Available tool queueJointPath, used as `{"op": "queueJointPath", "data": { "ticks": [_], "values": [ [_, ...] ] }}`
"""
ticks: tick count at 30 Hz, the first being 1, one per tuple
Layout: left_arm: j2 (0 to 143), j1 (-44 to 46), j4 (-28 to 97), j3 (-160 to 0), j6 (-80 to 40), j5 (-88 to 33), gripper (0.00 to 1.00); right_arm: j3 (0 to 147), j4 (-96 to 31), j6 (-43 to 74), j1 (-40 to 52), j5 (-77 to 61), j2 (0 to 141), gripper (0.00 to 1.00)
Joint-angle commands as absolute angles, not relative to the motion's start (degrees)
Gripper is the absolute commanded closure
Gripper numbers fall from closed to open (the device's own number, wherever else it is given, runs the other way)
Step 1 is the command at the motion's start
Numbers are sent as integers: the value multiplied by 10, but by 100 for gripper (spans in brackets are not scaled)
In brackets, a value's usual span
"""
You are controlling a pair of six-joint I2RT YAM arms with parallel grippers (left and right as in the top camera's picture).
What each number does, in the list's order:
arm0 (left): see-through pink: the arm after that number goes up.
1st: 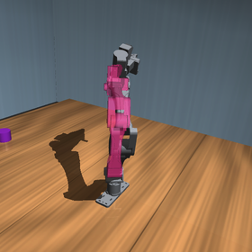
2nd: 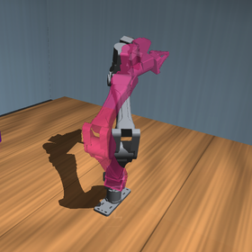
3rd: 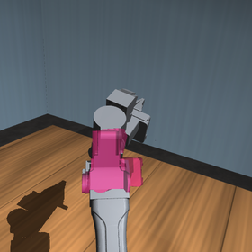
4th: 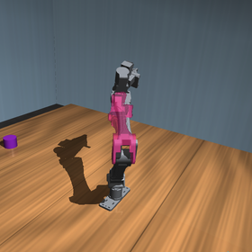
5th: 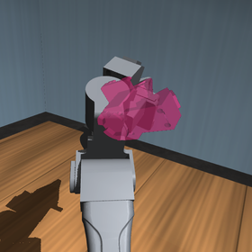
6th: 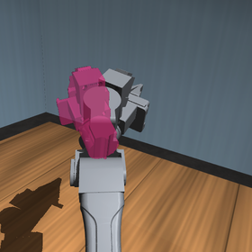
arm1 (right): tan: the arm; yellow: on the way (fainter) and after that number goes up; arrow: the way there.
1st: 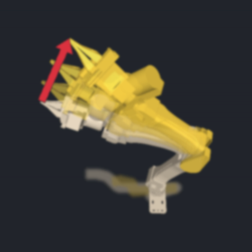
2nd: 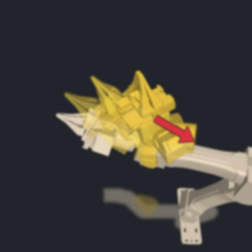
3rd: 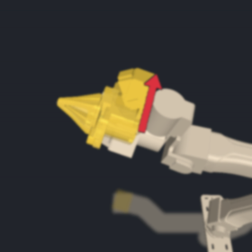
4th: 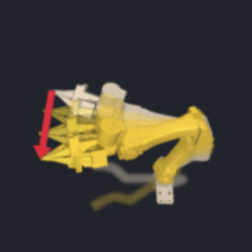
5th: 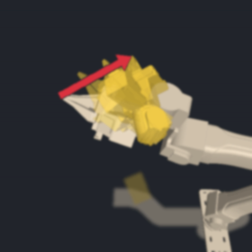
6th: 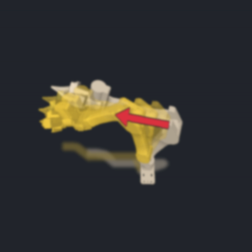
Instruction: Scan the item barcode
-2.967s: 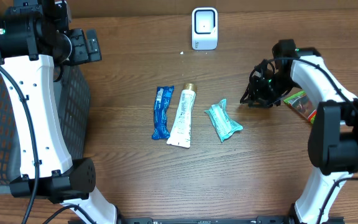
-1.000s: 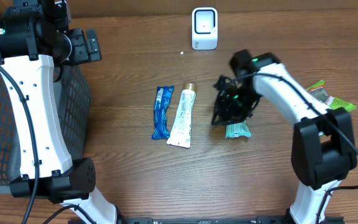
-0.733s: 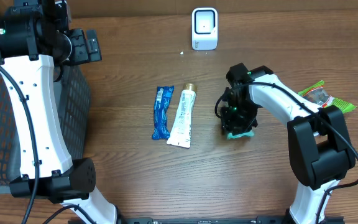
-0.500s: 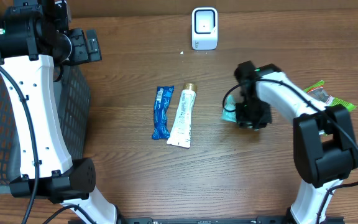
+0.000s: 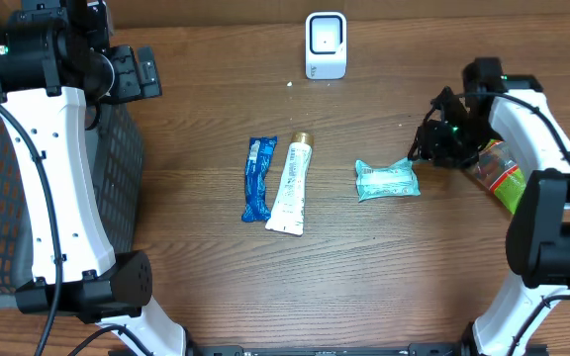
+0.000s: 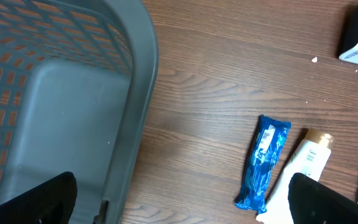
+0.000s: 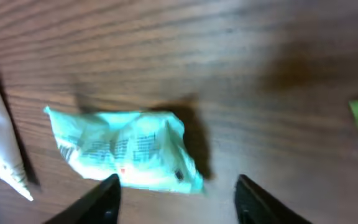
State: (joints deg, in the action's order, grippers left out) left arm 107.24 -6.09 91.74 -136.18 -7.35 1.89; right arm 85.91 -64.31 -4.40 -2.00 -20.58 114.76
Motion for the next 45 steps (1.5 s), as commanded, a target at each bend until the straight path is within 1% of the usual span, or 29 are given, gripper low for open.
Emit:
{"op": "queueJointPath", "data": {
  "ticks": [1,4,11,16,20,23,25,27,28,29,32,35,37,42,45],
  "values": [
    [1056,-58,917,-1372,-79,15,1,809,-608,-110,-23,-265,1148,35],
    [1056,-58,917,-1372,-79,15,0,765,-547,-110,-23,-267,1148,31],
    [1056,-58,917,-1372,-79,15,1,695,-482,-110,-23,-342,1149,34],
    [1056,-58,916,-1372,-79,15,0,684,-468,-110,-23,-407,1149,34],
    [1056,-58,917,-1372,-79,15,0,681,-489,-110,-23,-407,1149,34],
    [1056,-58,916,-1372,-79,15,0,655,-471,-109,-22,-406,1149,40],
    [1056,-58,917,-1372,-79,15,1,626,-442,-100,-22,-406,1149,46],
    [1056,-58,916,-1372,-79,15,0,611,-417,-76,-22,-406,1149,55],
    [1056,-58,917,-1372,-79,15,0,607,-402,-62,-23,-406,1149,67],
    [1056,-58,916,-1372,-79,15,0,607,-393,-53,-23,-407,1149,75],
    [1056,-58,917,-1372,-79,15,0,609,-370,-30,-24,-437,1148,84],
    [1056,-58,917,-1372,-79,15,0,631,-383,-36,-24,-474,1141,88],
    [1056,-58,916,-1372,-79,15,0,655,-412,-70,-24,-498,1125,90],
    [1056,-58,917,-1372,-79,15,0,737,-511,-152,-15,-528,1068,95],
    [1056,-58,917,-1372,-79,15,0,827,-597,-193,-1,-527,1015,95]
  ]
}}
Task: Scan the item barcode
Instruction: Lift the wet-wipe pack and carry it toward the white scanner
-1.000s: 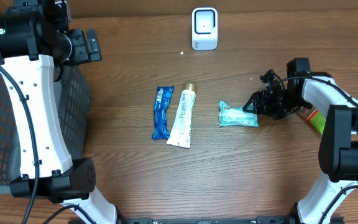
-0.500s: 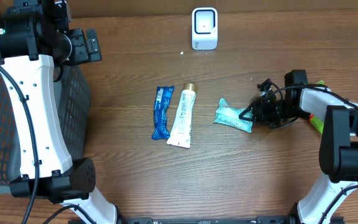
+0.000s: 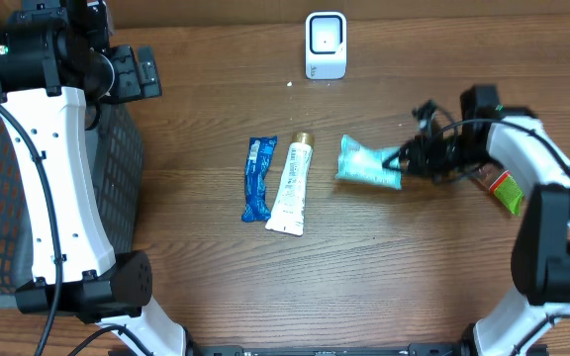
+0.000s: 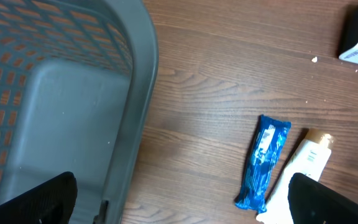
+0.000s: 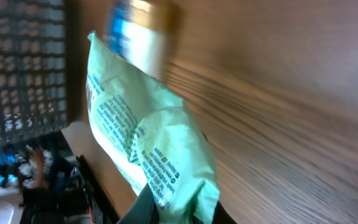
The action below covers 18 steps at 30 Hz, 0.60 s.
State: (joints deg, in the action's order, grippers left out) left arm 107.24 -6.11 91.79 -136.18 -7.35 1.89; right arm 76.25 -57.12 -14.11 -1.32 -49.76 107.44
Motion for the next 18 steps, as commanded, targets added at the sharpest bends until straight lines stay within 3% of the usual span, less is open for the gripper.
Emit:
{"op": "queueJointPath", "data": {
  "ticks": [1,9,18],
  "values": [
    [1056,-58,917,-1372,-79,15,0,846,-611,-196,3,-526,1006,95],
    [1056,-58,917,-1372,-79,15,0,936,-672,-147,35,-532,971,96],
    [1056,-59,916,-1372,-79,15,0,939,-677,-143,36,-649,970,96]
  ]
}}
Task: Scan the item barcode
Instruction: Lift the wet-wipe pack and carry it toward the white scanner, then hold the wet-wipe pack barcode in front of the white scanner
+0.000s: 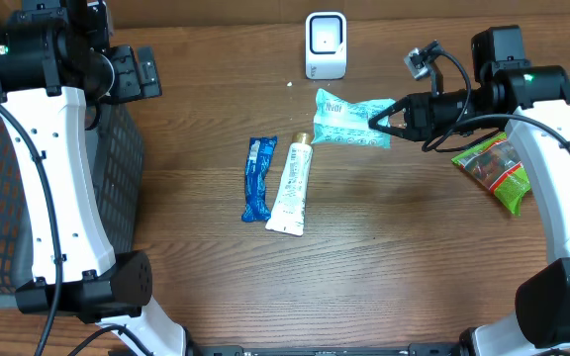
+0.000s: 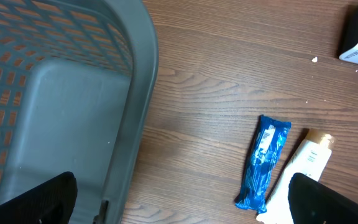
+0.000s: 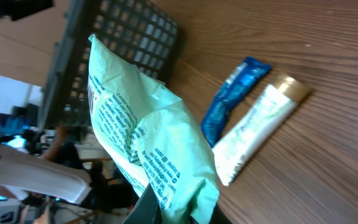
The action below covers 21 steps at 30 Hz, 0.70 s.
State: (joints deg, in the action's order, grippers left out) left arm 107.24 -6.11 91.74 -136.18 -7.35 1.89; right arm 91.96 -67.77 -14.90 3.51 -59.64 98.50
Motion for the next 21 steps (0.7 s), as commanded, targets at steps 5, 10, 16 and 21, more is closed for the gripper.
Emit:
{"op": "queueJointPath", "data": {
  "ticks": [5,10,16,21],
  "values": [
    [1056,-59,916,-1372,-79,15,0,939,-667,-143,39,-615,970,96],
    [1056,-60,917,-1372,-79,15,0,938,-572,8,145,-227,974,96],
    [1056,-58,916,-1372,-79,15,0,938,-363,4,283,246,1036,96],
    [1056,-59,917,-1372,-79,15,0,938,-184,-170,289,368,1105,96]
  ]
}}
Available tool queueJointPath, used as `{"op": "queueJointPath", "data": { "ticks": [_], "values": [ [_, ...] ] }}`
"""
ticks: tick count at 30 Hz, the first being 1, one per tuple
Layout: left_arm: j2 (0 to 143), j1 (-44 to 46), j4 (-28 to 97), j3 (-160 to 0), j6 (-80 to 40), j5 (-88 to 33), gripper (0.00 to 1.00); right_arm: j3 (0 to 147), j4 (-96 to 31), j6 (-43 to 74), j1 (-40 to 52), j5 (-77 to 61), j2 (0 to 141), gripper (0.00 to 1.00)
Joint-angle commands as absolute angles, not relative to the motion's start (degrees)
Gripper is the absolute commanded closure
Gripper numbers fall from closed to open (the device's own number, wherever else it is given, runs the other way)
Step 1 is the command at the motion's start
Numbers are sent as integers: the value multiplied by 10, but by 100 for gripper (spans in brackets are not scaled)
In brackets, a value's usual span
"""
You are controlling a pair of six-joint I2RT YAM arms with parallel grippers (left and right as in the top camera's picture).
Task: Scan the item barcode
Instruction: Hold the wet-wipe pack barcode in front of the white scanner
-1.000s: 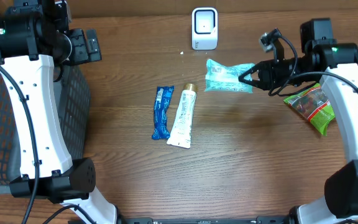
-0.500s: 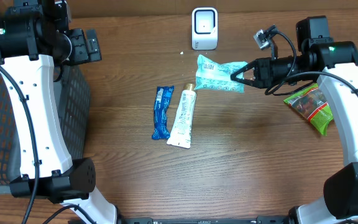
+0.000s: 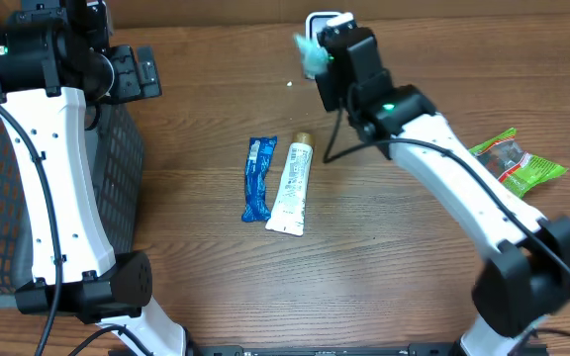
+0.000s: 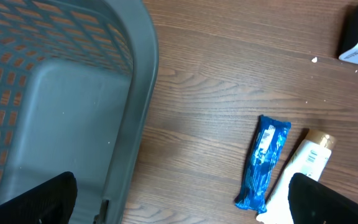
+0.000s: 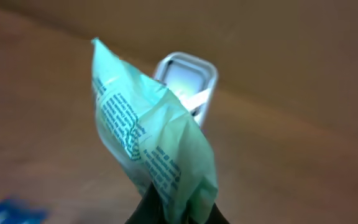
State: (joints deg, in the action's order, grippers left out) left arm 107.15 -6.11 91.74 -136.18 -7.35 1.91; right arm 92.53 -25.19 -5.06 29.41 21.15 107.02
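A mint-green printed packet point(image 5: 157, 134) hangs pinched in my right gripper point(image 5: 176, 208), which is shut on its lower edge. The white barcode scanner point(image 5: 188, 71) stands just behind the packet, its window facing it. From overhead, the packet point(image 3: 308, 51) is held off the table right in front of the scanner point(image 3: 317, 17), which the right gripper point(image 3: 322, 57) partly covers. My left gripper point(image 4: 182, 208) is open with nothing in it, above the table beside the basket.
A blue wrapped bar point(image 3: 258, 178) and a white tube point(image 3: 291, 185) lie side by side mid-table. A green snack bag point(image 3: 518, 163) lies at the right. A grey mesh basket point(image 4: 73, 99) fills the left edge.
My right gripper has carried the mint packet left and farther back, from right of the scanner to directly in front of it. The green snack bag now lies a little farther right. The left arm has not moved.
The mint packet lay on the table right of the tube, with my right gripper open over it. Then the gripper was shut on the packet, near the table. Then it held the packet high near the scanner, and now in front of it.
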Motion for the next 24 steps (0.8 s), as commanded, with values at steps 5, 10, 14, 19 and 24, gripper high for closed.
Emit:
{"op": "queueJointPath", "data": {
  "ticks": [5,10,14,19,24],
  "values": [
    [1056,-57,917,-1372,-79,15,0,938,5,-389,285,400,1171,96],
    [1056,-57,917,-1372,-79,15,0,938,112,-514,281,386,1224,96],
    [1056,-57,917,-1372,-79,15,0,938,168,-581,271,354,1262,96],
    [1056,-57,917,-1372,-79,15,0,938,231,-692,248,342,1310,96],
    [1056,-57,917,-1372,-79,15,0,938,240,-724,245,325,1319,96]
  ]
}}
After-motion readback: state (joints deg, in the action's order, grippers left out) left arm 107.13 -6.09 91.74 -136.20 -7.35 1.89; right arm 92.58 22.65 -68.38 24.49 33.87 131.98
